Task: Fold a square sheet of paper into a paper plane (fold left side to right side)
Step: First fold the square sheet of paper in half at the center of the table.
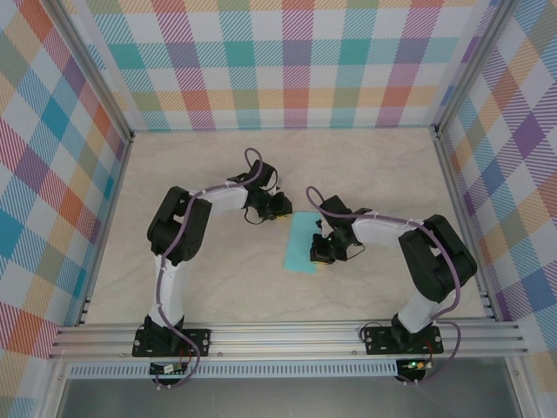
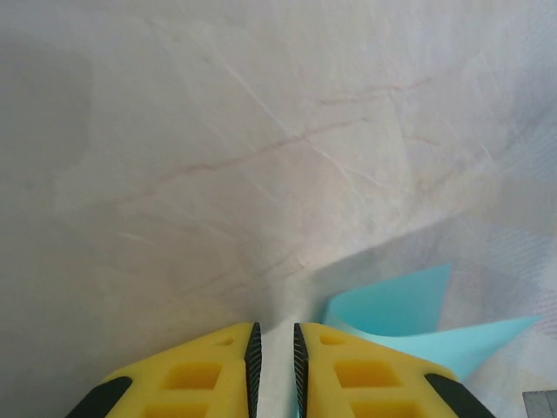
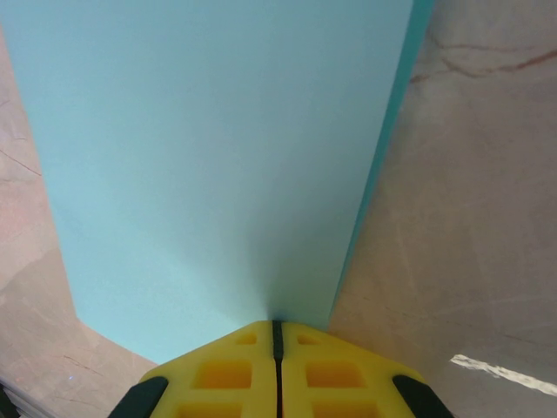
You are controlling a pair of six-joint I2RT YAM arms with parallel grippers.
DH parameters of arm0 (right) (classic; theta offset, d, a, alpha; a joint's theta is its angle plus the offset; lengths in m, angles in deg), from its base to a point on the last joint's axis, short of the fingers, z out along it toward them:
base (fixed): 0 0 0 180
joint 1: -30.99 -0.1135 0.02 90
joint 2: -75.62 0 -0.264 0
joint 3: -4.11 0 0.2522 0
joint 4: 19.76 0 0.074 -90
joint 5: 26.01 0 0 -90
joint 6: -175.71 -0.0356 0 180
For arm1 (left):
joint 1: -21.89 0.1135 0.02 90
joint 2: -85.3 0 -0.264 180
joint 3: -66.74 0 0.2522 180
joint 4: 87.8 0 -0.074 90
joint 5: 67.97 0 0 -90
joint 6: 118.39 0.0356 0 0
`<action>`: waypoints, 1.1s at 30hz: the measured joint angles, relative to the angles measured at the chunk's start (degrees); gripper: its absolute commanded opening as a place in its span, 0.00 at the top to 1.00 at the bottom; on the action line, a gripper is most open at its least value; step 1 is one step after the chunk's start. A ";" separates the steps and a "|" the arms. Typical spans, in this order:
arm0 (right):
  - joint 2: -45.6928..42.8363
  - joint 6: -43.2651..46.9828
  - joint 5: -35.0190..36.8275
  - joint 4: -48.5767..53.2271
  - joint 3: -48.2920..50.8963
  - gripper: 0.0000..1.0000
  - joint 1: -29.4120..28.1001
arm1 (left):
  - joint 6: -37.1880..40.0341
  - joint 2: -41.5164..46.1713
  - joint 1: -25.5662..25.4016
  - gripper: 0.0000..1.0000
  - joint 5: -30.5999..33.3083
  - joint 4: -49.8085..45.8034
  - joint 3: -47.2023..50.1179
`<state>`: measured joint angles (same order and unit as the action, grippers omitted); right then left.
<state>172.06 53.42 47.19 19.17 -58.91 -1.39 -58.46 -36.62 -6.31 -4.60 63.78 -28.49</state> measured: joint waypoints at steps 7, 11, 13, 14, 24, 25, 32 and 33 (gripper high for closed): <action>0.00 0.00 0.02 0.02 0.00 0.93 0.00 | 0.72 8.07 0.37 0.86 -1.05 2.62 7.50; 0.00 0.02 0.02 0.02 0.00 0.93 0.00 | 0.72 9.90 -1.46 0.86 -4.07 5.31 8.61; 0.00 0.02 0.02 0.02 0.00 0.93 0.00 | 0.74 9.77 -3.02 0.86 -4.85 5.88 8.57; 0.00 0.07 0.02 0.02 0.00 0.93 0.00 | 0.74 9.46 -3.85 0.86 -5.29 5.90 8.33; 0.00 0.15 0.04 0.15 -0.07 0.93 0.00 | 0.74 -0.72 -5.73 0.86 -5.35 5.53 0.85; 0.00 0.15 0.04 0.20 -0.11 0.93 0.00 | 0.79 -1.44 -5.70 0.86 -5.11 5.35 0.37; 0.15 0.20 0.20 0.57 -0.33 0.93 -0.07 | 0.72 -2.36 -4.70 0.86 -4.44 4.74 -0.33; 0.15 0.20 0.22 0.57 -0.35 0.93 -0.11 | 0.68 -2.43 -4.48 0.85 -4.76 4.76 -0.33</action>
<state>172.21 53.61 47.41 19.74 -59.26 -1.50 -57.78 -39.05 -10.79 -9.37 68.55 -28.82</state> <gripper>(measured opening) 0.068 0.143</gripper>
